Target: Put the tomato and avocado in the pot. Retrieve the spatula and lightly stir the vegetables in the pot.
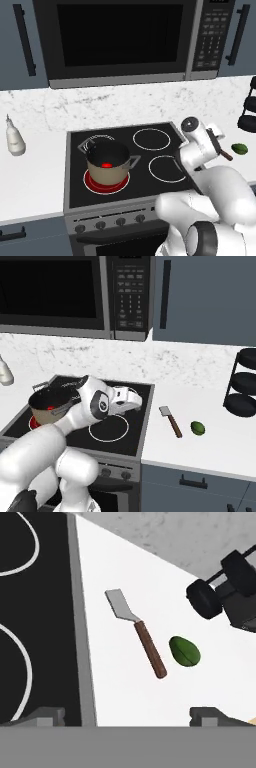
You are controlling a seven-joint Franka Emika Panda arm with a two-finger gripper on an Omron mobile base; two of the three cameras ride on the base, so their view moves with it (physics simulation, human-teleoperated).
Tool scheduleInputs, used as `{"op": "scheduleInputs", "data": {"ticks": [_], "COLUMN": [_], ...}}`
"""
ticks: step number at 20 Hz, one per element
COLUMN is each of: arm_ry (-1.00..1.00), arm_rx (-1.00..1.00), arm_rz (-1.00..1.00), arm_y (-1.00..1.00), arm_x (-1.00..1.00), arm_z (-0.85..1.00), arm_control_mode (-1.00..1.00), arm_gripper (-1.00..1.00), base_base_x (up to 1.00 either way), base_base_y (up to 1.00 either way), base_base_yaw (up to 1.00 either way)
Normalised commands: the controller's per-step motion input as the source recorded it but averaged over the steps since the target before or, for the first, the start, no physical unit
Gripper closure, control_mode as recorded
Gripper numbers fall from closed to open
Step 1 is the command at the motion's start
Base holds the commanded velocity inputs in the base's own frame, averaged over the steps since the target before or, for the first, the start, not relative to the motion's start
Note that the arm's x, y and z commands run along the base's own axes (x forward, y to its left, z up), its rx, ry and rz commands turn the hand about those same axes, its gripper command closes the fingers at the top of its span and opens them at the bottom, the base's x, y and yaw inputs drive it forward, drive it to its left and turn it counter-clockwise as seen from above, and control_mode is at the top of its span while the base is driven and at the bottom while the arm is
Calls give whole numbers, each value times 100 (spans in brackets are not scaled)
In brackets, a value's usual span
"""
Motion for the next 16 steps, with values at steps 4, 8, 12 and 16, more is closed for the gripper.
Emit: {"op": "scheduleInputs", "data": {"ticks": [4,8,12,16], "arm_ry": [13,6,1,0], "arm_rx": [23,23,13,5], "arm_rz": [-32,-22,-13,-10], "arm_y": [-100,-100,-99,-93], "arm_x": [11,26,16,3], "arm_z": [24,5,-13,-25], "arm_control_mode": [-100,-100,-100,-100], "arm_gripper": [-100,-100,-100,-100], "base_base_x": [0,0,0,0], "base_base_y": [0,0,0,0], "base_base_yaw": [0,0,0,0]}}
